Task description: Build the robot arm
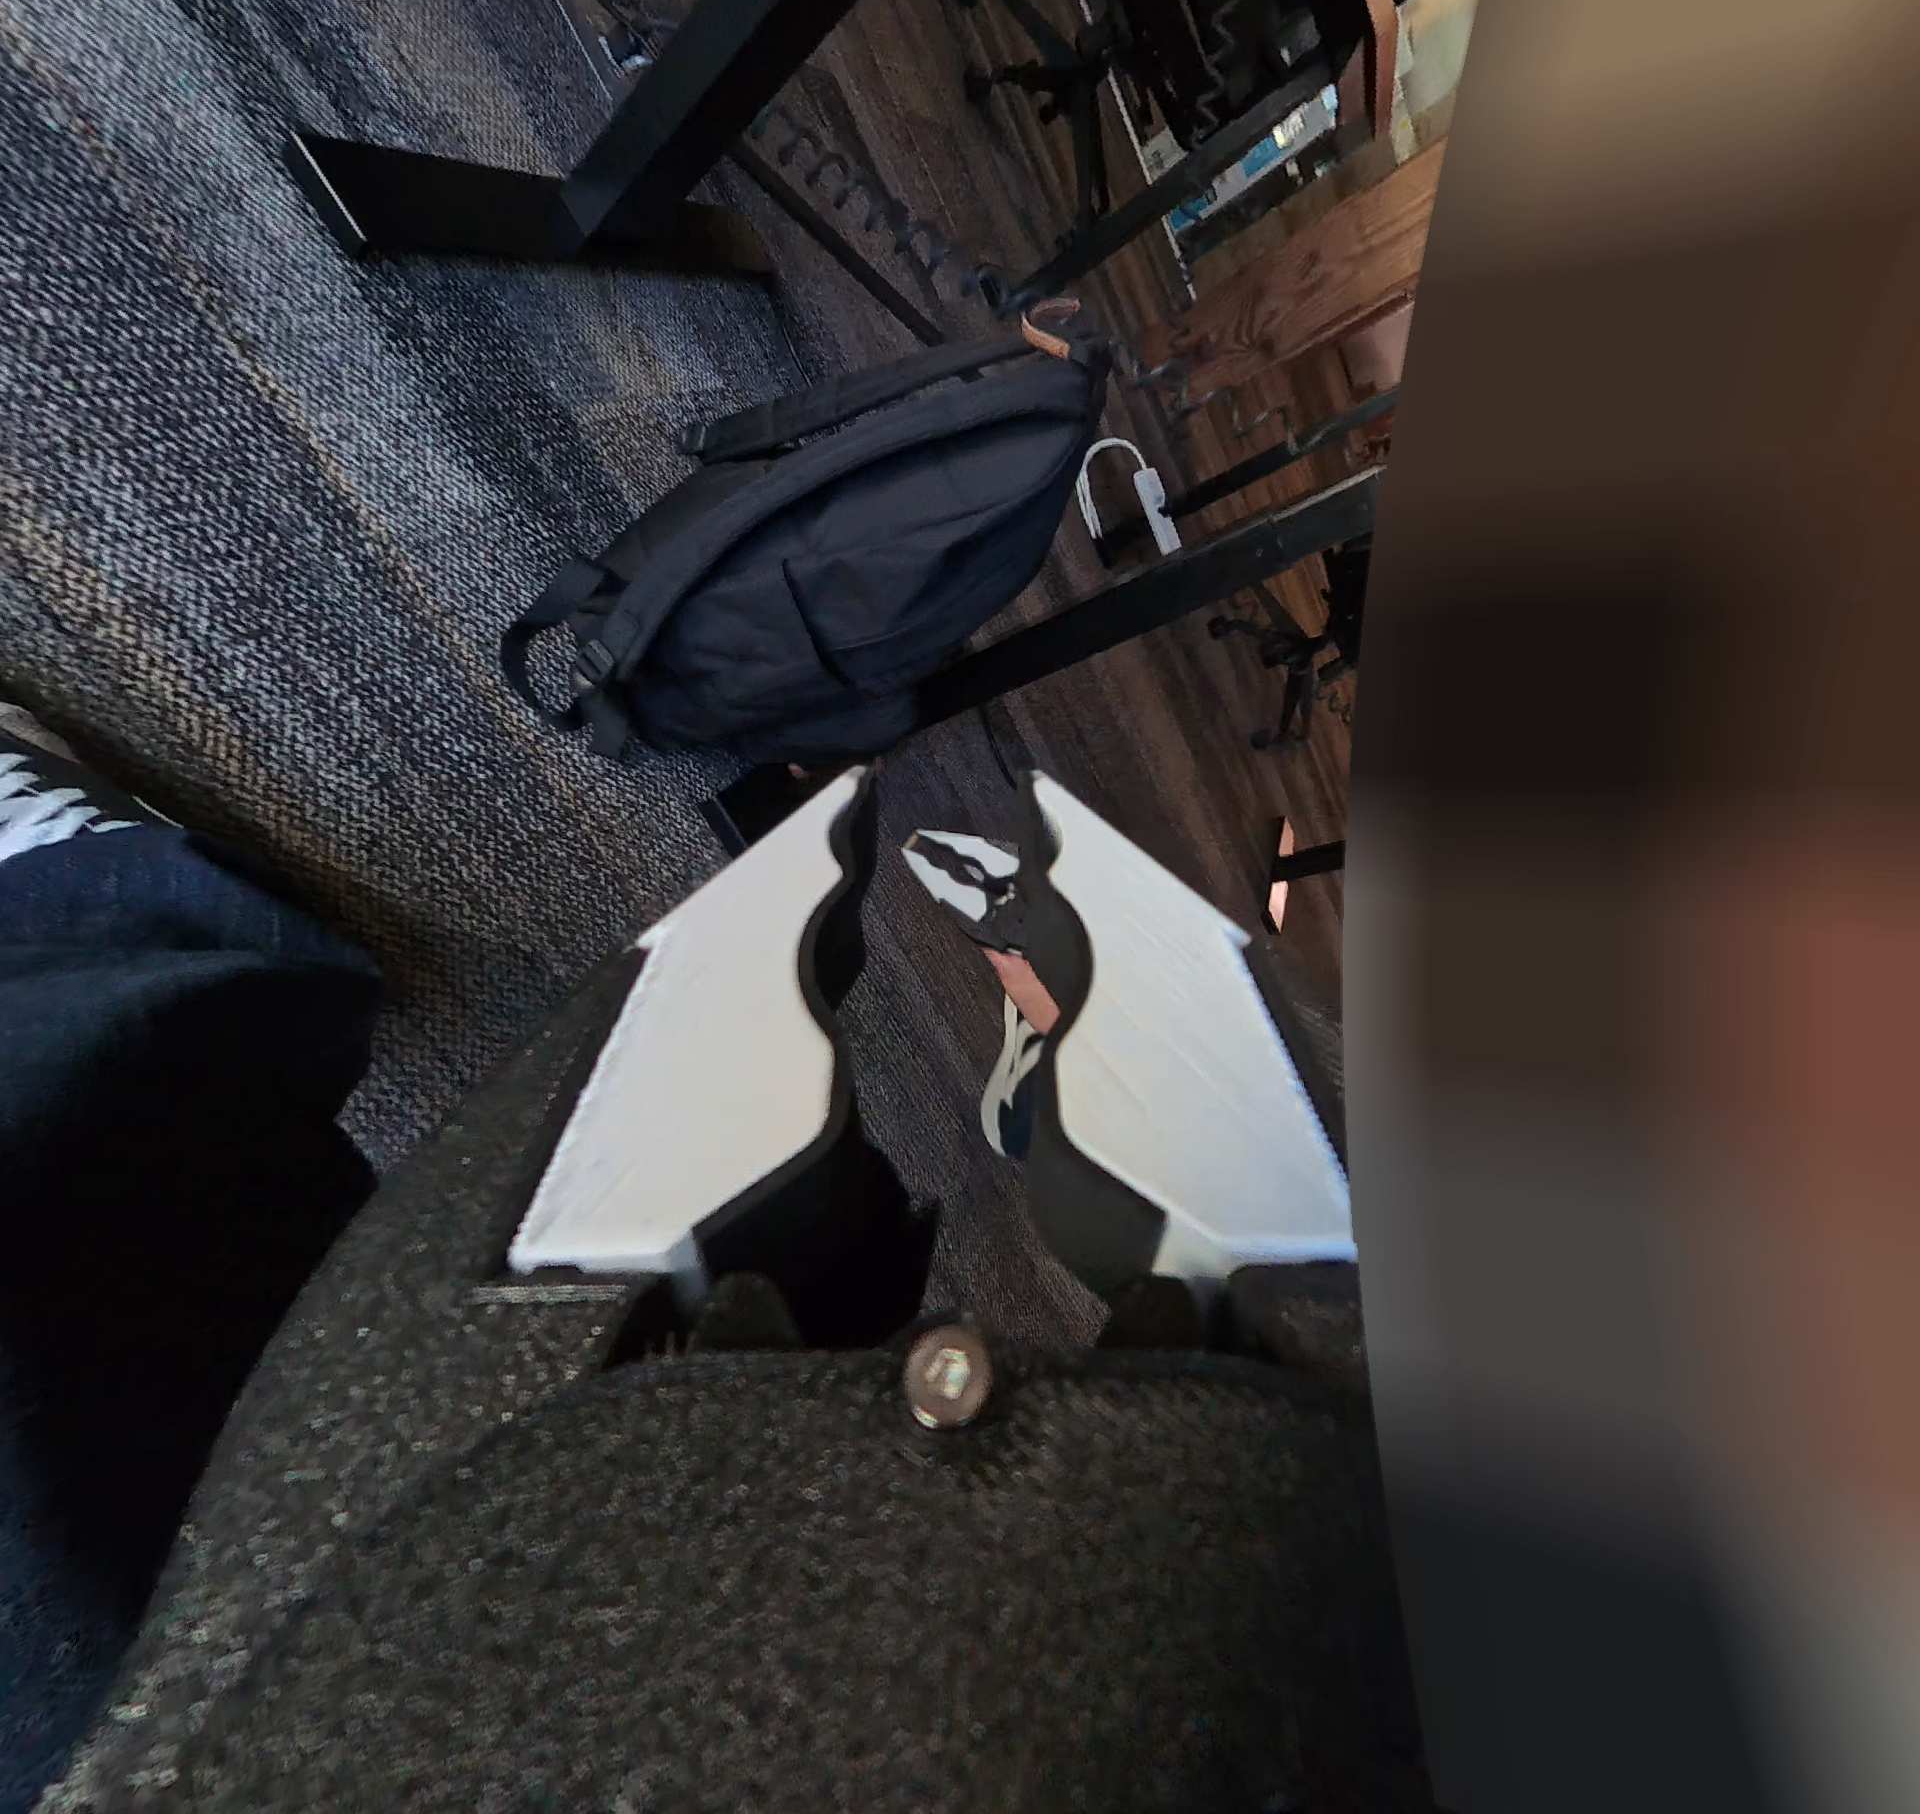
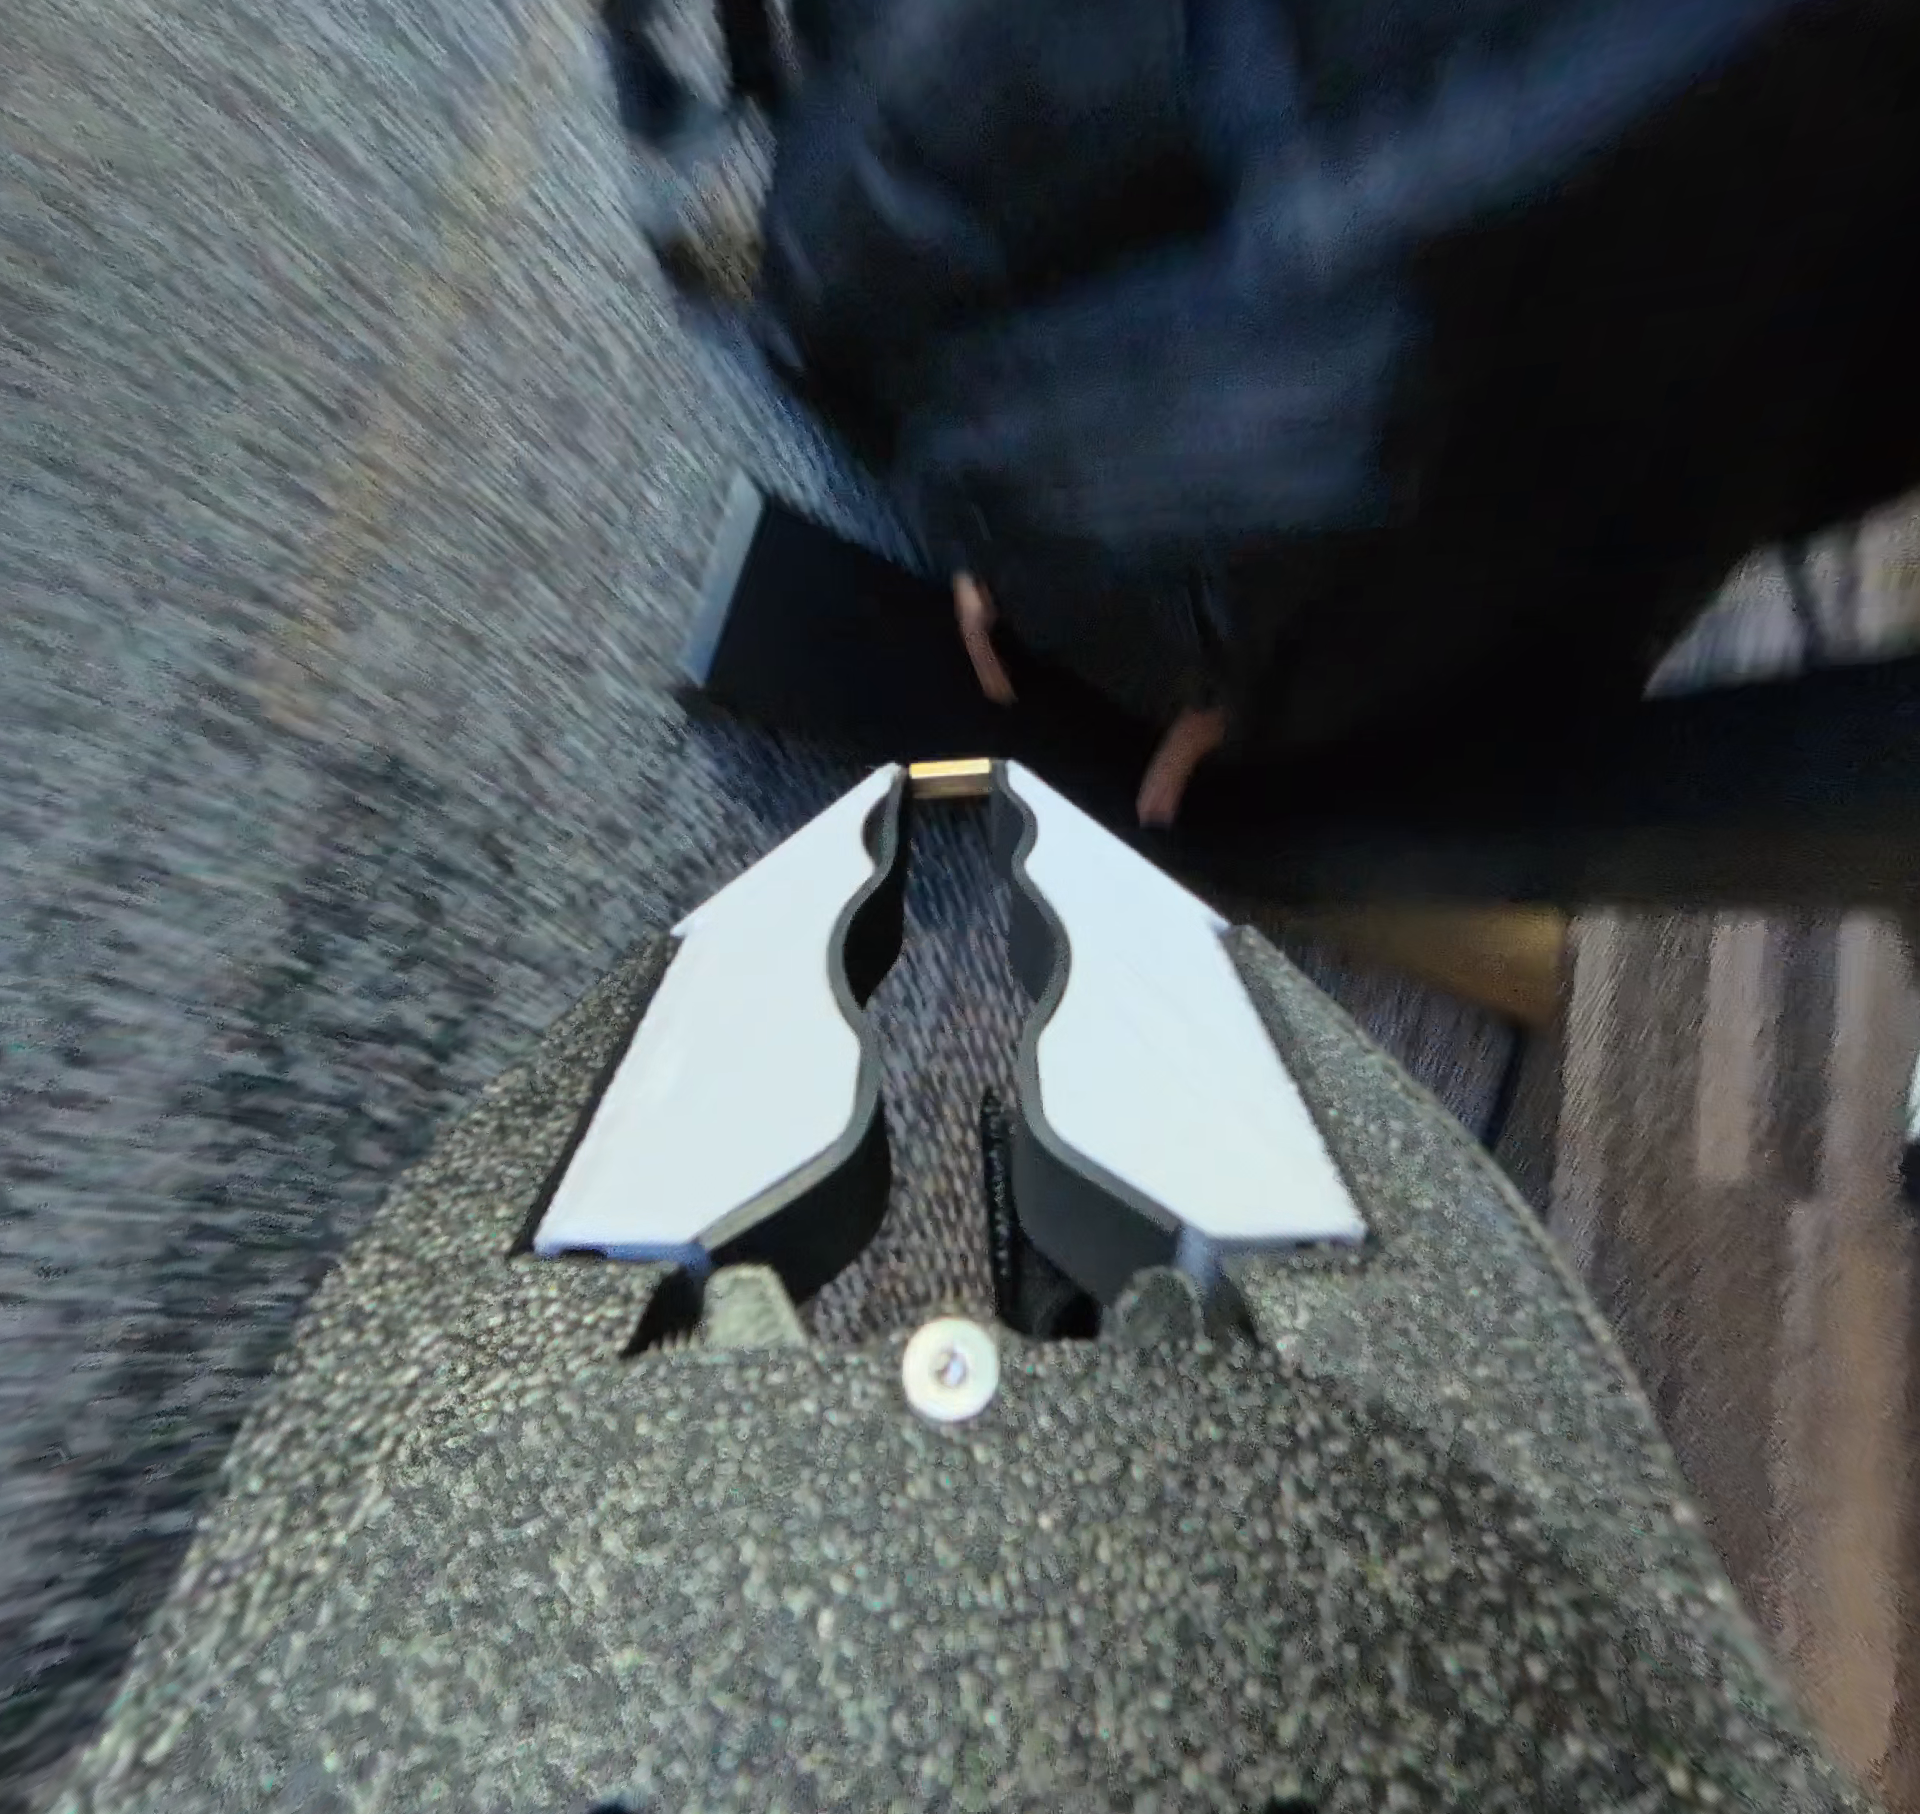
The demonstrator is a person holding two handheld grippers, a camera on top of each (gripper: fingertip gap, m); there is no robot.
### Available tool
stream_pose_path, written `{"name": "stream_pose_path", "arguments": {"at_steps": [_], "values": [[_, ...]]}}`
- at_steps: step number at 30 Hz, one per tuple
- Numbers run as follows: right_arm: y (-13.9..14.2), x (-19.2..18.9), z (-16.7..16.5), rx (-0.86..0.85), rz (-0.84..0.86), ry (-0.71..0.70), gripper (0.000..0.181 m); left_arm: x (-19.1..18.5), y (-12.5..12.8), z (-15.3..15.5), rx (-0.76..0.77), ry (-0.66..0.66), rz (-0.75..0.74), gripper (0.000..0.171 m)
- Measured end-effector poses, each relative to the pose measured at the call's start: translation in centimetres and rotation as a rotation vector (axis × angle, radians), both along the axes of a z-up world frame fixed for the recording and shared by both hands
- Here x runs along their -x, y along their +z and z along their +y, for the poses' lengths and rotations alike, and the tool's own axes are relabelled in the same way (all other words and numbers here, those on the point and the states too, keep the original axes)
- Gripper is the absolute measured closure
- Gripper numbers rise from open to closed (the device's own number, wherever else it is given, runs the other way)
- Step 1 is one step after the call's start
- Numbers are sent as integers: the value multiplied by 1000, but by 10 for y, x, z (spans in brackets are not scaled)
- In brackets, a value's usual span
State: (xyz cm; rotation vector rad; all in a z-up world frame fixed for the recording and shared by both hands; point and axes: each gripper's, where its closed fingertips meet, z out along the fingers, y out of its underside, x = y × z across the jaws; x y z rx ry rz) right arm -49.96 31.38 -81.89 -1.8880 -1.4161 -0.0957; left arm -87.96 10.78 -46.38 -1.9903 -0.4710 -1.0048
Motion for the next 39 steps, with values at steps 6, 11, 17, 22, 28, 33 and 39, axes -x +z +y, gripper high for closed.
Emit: {"name": "stream_pose_path", "arguments": {"at_steps": [6, 11, 17, 22, 28, 33, 39], "values": [[187, 168, -110, 24, 210, 191, 167, -79, -25, -19, 96, -351, 67, 146], [317, 213, -186, 77, 192, 191, 166, -136, -15, -42, 100, -517, -8, 141], [431, 201, -241, -59, 222, 121, 167, -156, 62, -69, 4, -536, -47, 140], [491, 170, -273, -120, 312, 108, 167, -169, 143, -84, -120, -484, 49, 141], [570, 123, -331, -178, 608, 152, 167, -226, 217, -122, -251, -555, -45, 140], [623, 72, -378, -358, 889, 134, 167, -289, 240, -161, -288, -734, -182, 141], [623, 43, -398, -452, 831, 117, 167, -340, 263, -187, -316, -962, -347, 141]]}}
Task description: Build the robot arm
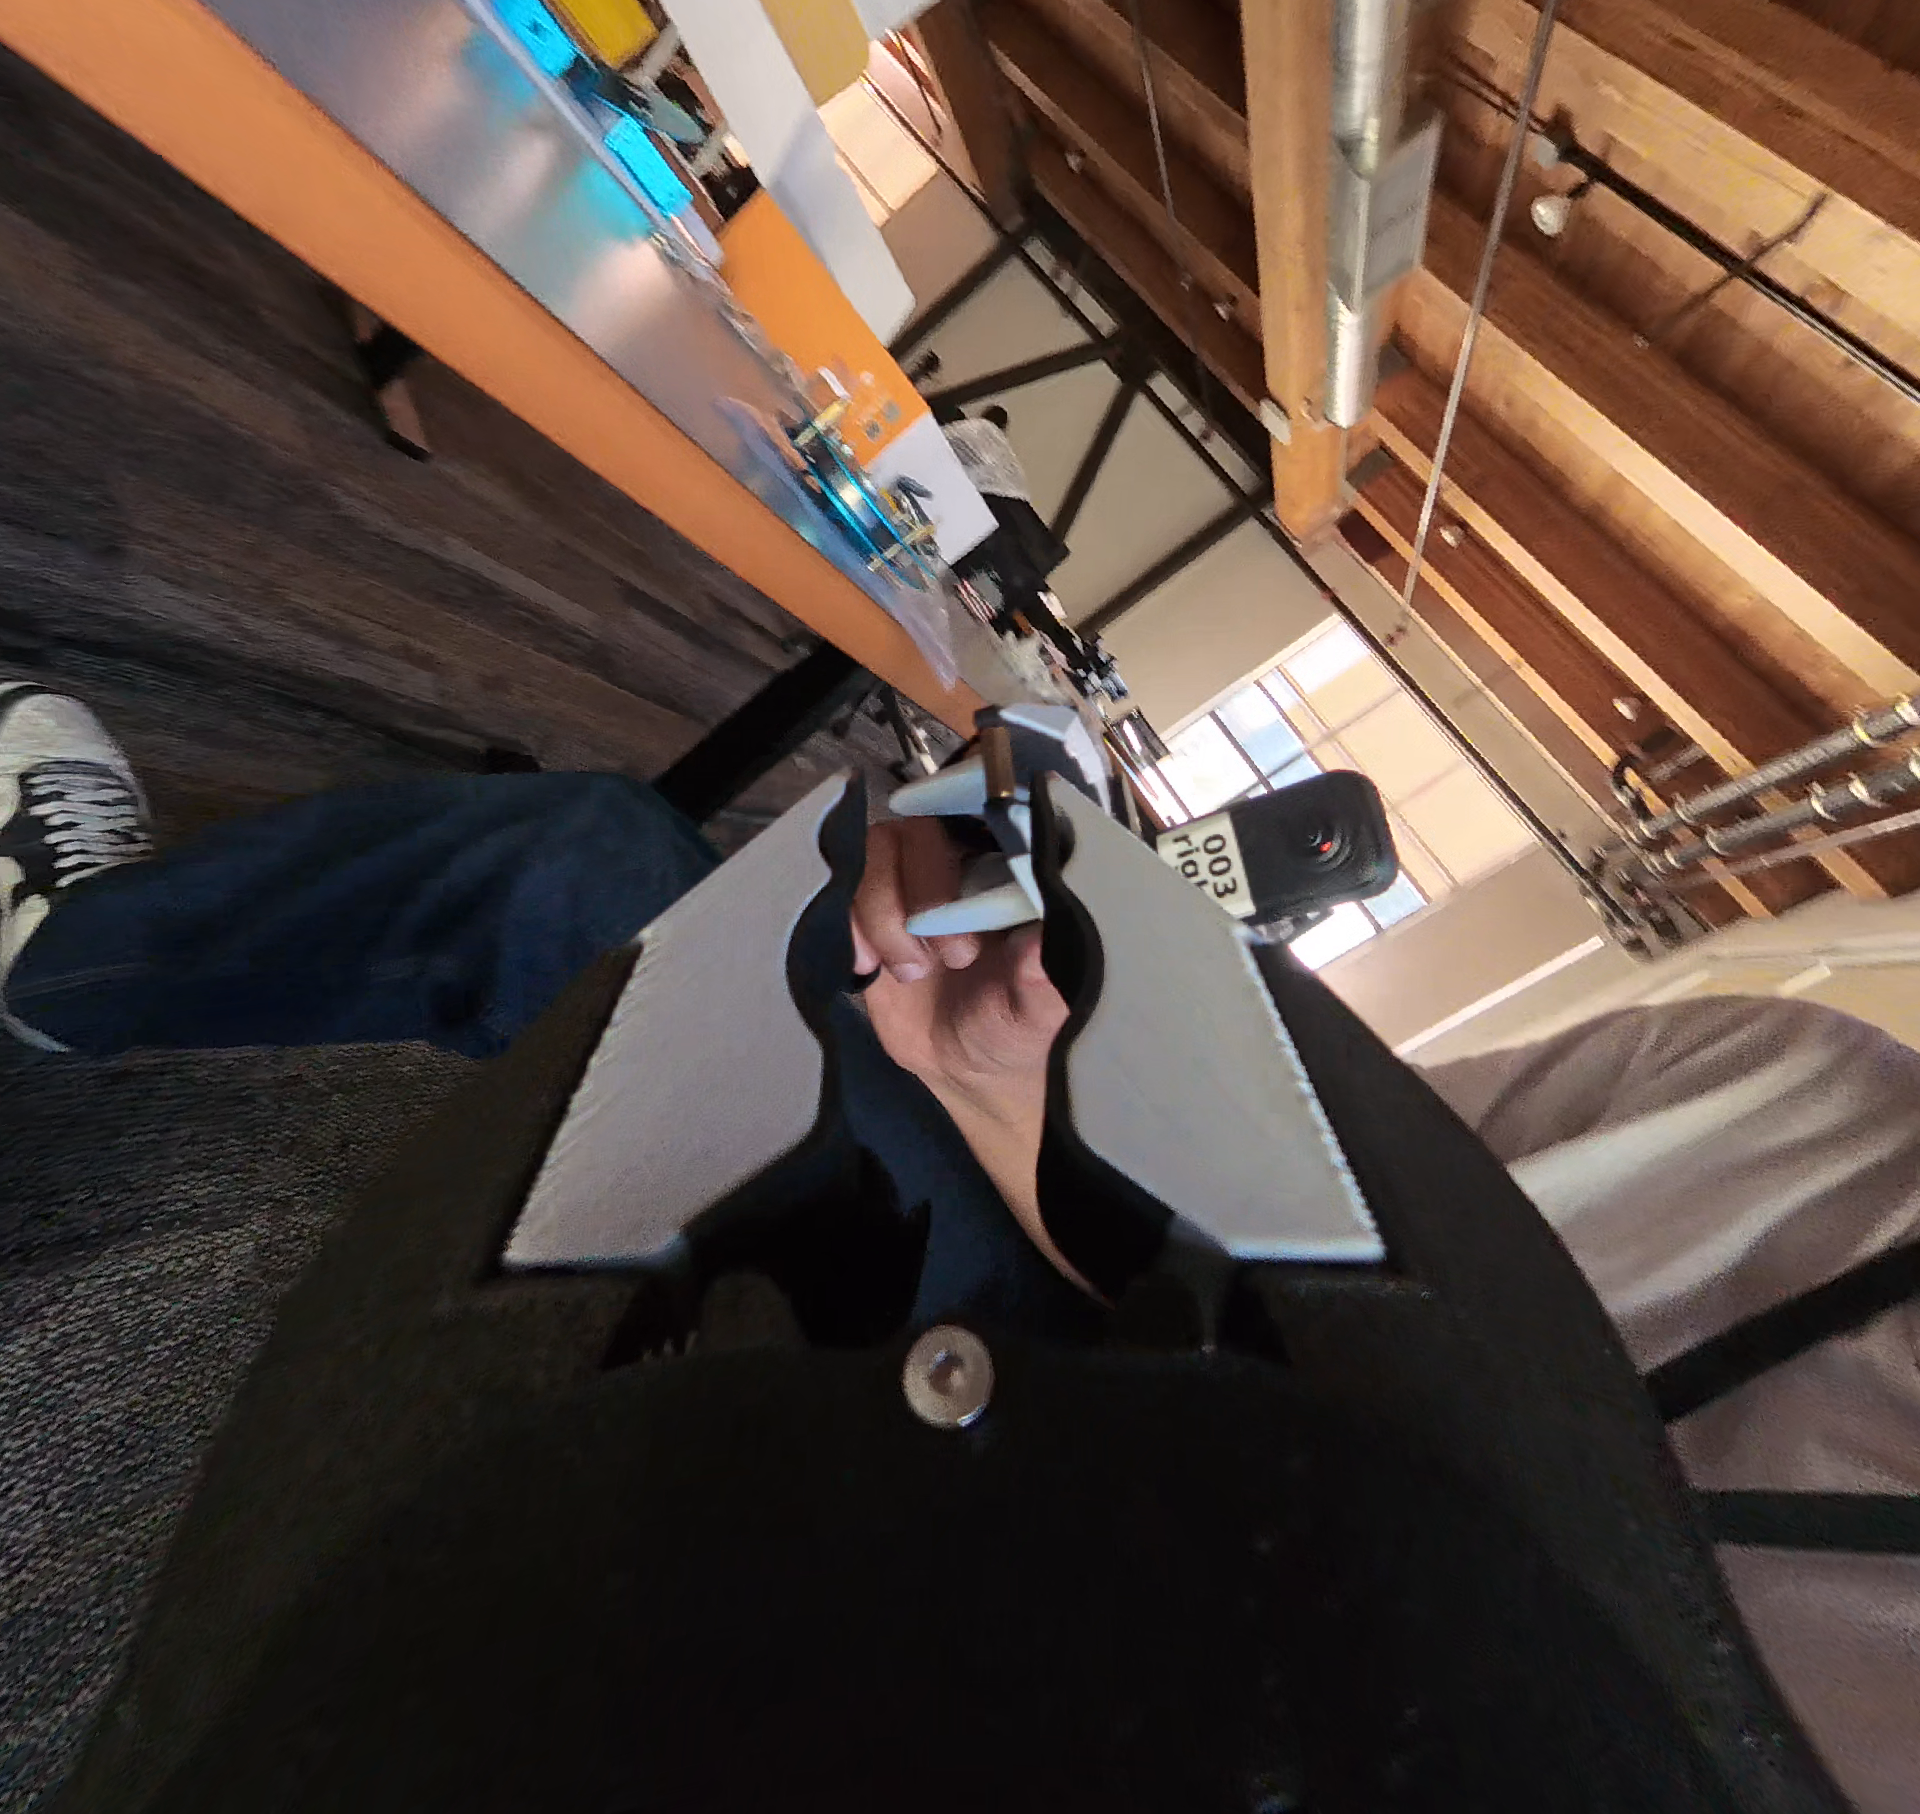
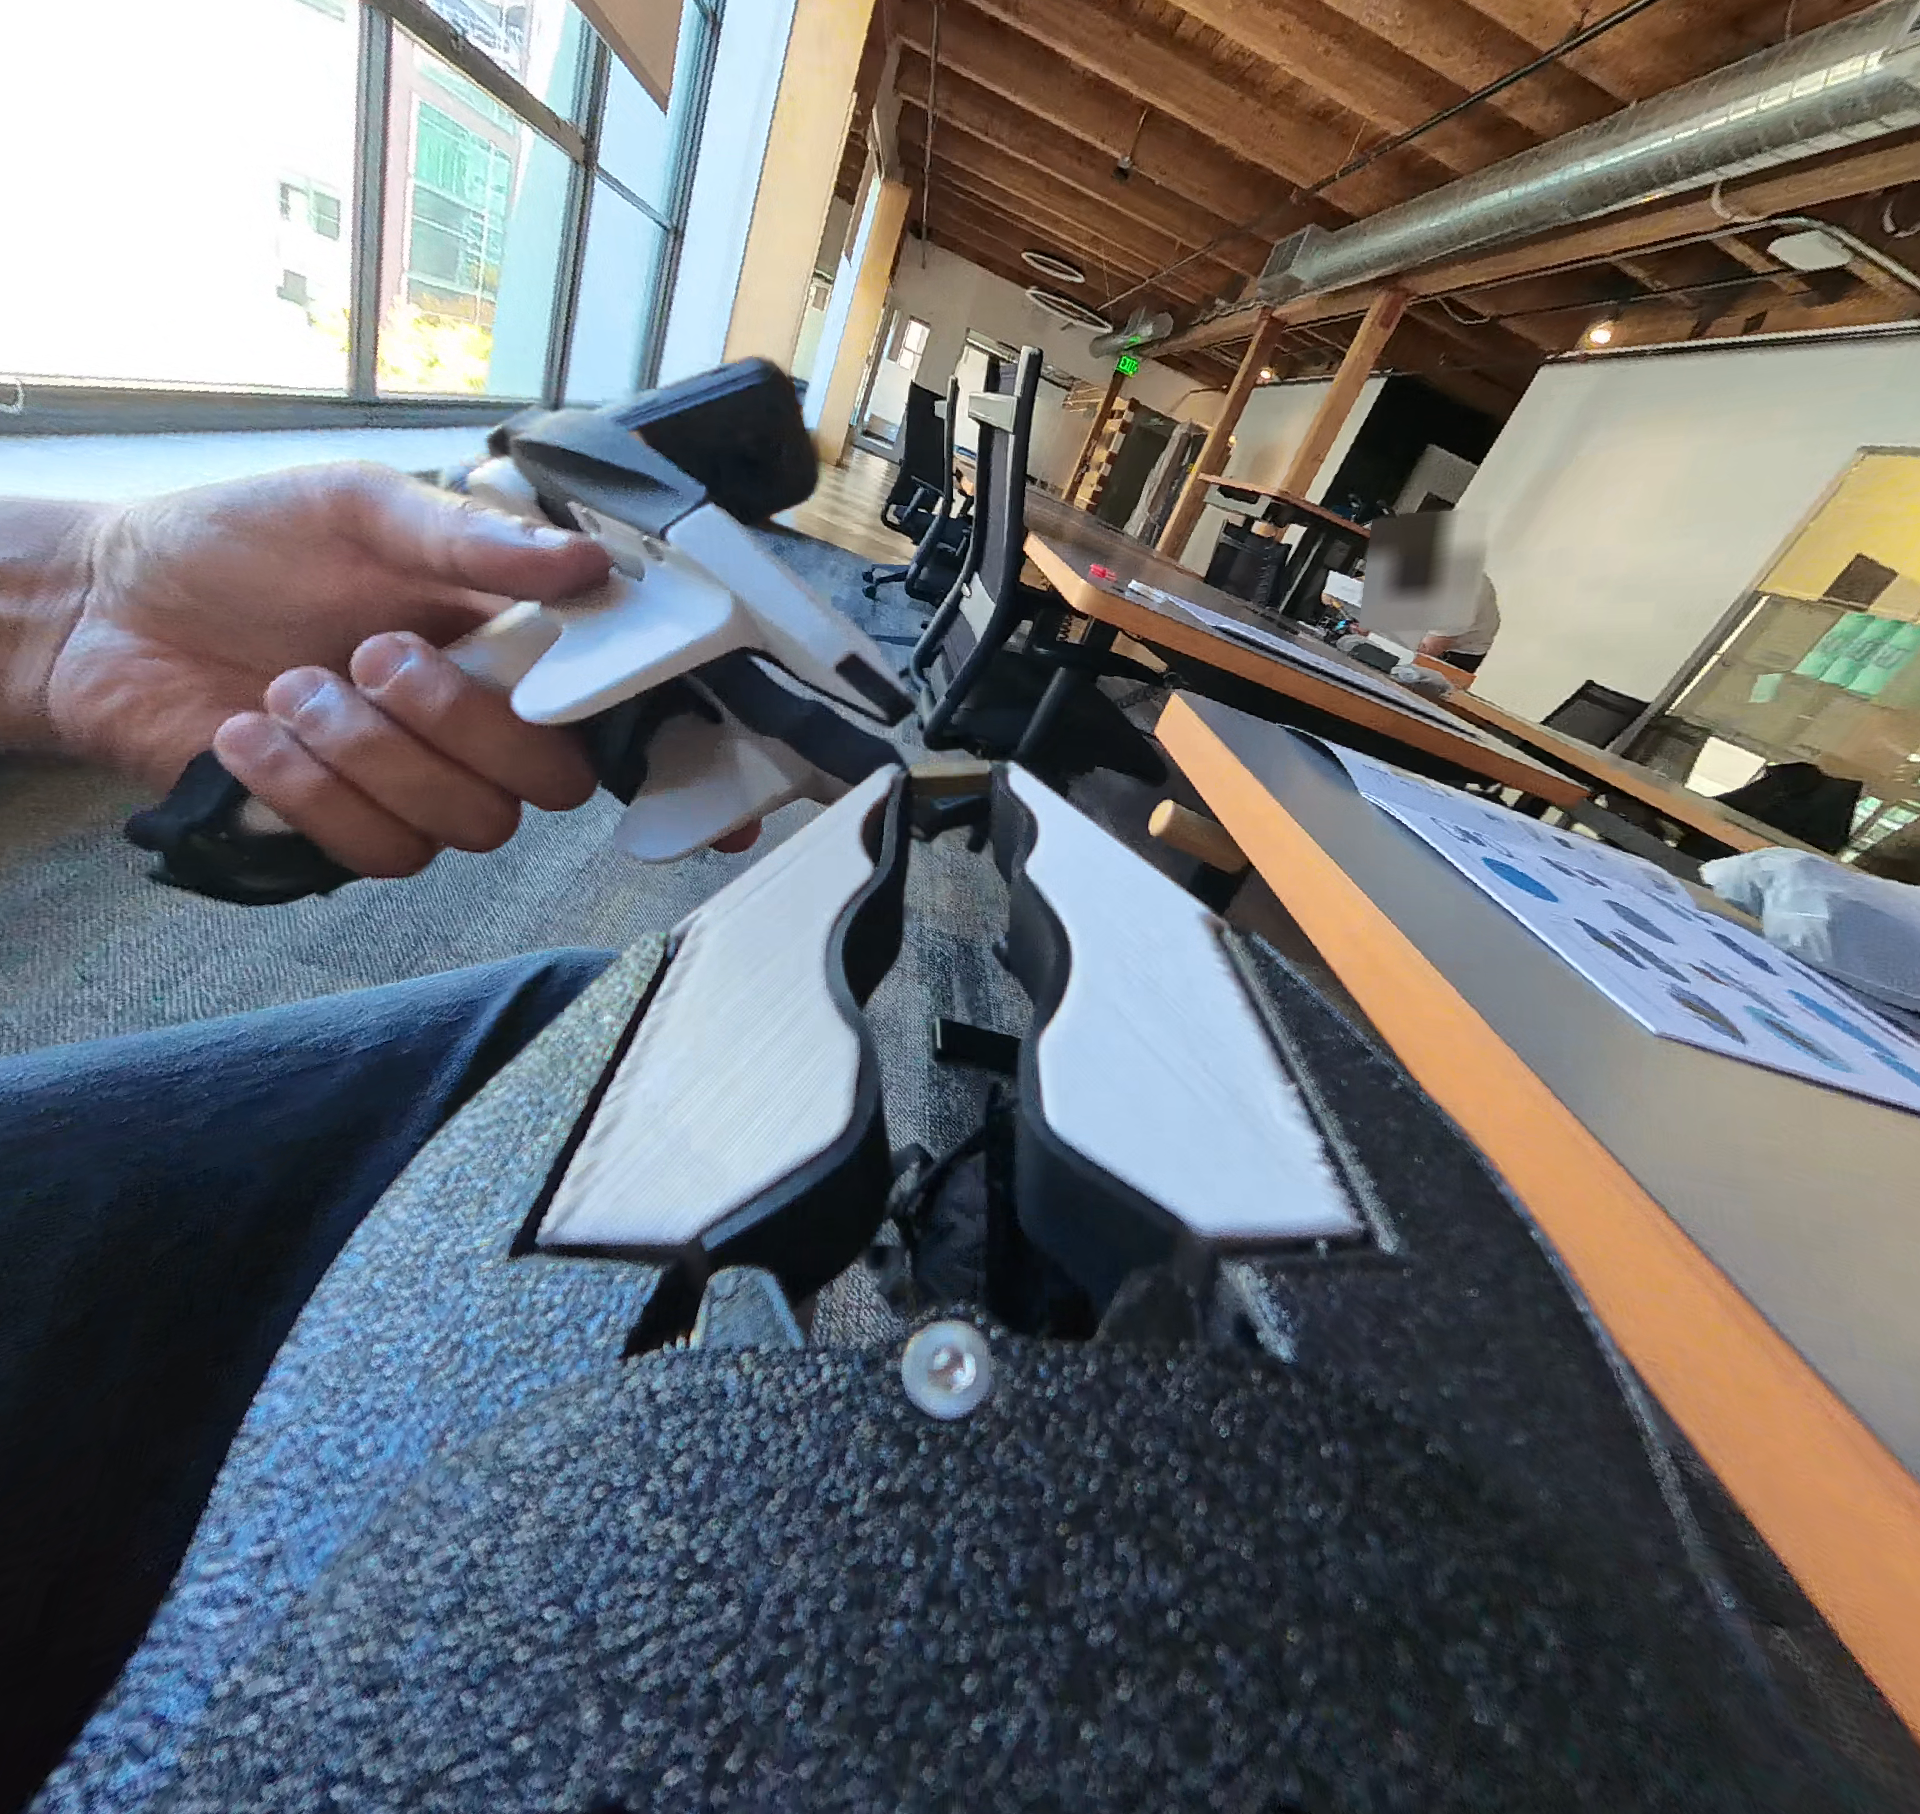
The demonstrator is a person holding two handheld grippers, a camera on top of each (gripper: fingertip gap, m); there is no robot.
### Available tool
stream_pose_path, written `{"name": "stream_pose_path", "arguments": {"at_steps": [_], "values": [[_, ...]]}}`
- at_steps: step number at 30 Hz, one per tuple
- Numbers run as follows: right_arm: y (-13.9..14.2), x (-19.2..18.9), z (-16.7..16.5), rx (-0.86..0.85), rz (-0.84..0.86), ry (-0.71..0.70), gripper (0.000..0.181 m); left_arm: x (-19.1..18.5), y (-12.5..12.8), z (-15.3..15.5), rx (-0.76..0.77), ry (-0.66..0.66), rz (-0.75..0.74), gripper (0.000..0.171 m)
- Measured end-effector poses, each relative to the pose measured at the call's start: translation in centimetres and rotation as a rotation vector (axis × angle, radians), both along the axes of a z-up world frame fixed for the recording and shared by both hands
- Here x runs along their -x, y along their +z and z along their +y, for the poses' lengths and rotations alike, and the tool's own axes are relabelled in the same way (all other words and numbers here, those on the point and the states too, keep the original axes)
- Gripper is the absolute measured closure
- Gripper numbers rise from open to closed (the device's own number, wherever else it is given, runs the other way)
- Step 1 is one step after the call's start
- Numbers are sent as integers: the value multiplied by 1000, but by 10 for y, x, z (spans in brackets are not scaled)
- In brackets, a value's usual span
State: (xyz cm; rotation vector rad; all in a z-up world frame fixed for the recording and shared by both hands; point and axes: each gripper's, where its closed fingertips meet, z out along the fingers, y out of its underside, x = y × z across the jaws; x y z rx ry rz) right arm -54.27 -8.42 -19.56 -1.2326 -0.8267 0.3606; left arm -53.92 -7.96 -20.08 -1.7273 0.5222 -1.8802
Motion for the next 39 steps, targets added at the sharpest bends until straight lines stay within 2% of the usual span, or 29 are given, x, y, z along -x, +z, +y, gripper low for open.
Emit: {"name": "stream_pose_path", "arguments": {"at_steps": [2, 4, 6, 8, 11, 13, 15, 17, 19, 23, 25, 27, 30, 32, 35, 37, 39], "values": [[-3, -9, -4, -20, -39, -27, 167, -14, 3, -7, -8, -85, -5, 143], [-2, -20, -7, -47, -66, -71, 167, -28, 1, -15, -21, -158, 22, 153], [-3, -27, -12, -61, -94, -81, 167, -39, -2, -21, -39, -202, 42, 155], [-7, -34, -14, -66, -137, -100, 167, -48, -3, -27, -44, -243, 52, 165], [-13, -45, -16, -65, -169, -123, 167, -58, -9, -29, -66, -272, 114, 167], [-16, -52, -20, -3, -124, -110, 166, -64, -11, -31, -102, -292, 147, 168], [-11, -62, -28, 77, -26, -63, 153, -69, -8, -28, -182, -288, 161, 167], [4, -83, -34, 170, 64, -6, 151, -78, 2, -21, -327, -251, 176, 168], [28, -112, -33, 286, 158, 47, 152, -95, 18, -14, -554, -199, 215, 167], [65, -186, -11, 549, 192, 29, 144, -159, 51, 5, -1159, -80, 350, 166], [83, -229, 3, 598, 271, -36, 145, -198, 63, 16, -1421, -28, 383, 166], [95, -252, 3, 610, 310, 15, 148, -233, 70, 21, -1634, 0, 371, 166], [90, -280, 6, 625, 289, -14, 151, -269, 71, 19, -1827, 35, 333, 166], [83, -293, 11, 638, 261, -55, 153, -284, 67, 20, -1813, 21, 335, 166], [75, -307, 14, 669, 195, -80, 152, -291, 58, 23, -1710, -8, 342, 166], [73, -320, 17, 677, 166, -131, 147, -288, 52, 24, -1514, -30, 345, 166], [66, -313, 9, 727, 151, -88, 146, -284, 49, 12, -1261, -86, 271, 166]]}}
